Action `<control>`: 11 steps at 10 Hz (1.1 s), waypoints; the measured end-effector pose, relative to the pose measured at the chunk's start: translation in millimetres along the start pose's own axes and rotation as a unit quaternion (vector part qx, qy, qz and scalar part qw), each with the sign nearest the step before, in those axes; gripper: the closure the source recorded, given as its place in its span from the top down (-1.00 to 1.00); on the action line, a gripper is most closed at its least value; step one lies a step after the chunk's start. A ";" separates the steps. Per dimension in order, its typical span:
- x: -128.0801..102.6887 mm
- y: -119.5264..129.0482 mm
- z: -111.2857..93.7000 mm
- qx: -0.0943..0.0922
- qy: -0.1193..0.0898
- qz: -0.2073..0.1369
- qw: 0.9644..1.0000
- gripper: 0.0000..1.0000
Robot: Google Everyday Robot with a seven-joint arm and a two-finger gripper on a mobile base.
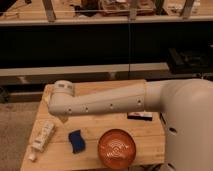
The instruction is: Stand the bottle upright
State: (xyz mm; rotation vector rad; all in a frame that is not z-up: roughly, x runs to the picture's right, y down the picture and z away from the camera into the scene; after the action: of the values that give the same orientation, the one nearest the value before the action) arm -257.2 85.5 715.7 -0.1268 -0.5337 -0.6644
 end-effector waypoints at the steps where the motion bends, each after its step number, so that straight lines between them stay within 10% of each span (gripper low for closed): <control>1: -0.6 -7.1 1.9 -0.023 -0.047 -0.030 0.998 0.60; 4: -9.2 -16.6 6.5 -0.055 -0.099 -0.067 0.991 0.60; 11: -41.0 -14.2 20.6 -0.145 -0.078 -0.135 0.977 0.60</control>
State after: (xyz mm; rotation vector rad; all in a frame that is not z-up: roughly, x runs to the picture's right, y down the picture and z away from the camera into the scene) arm -301.8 102.8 711.7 -0.3873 -0.6080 -1.0024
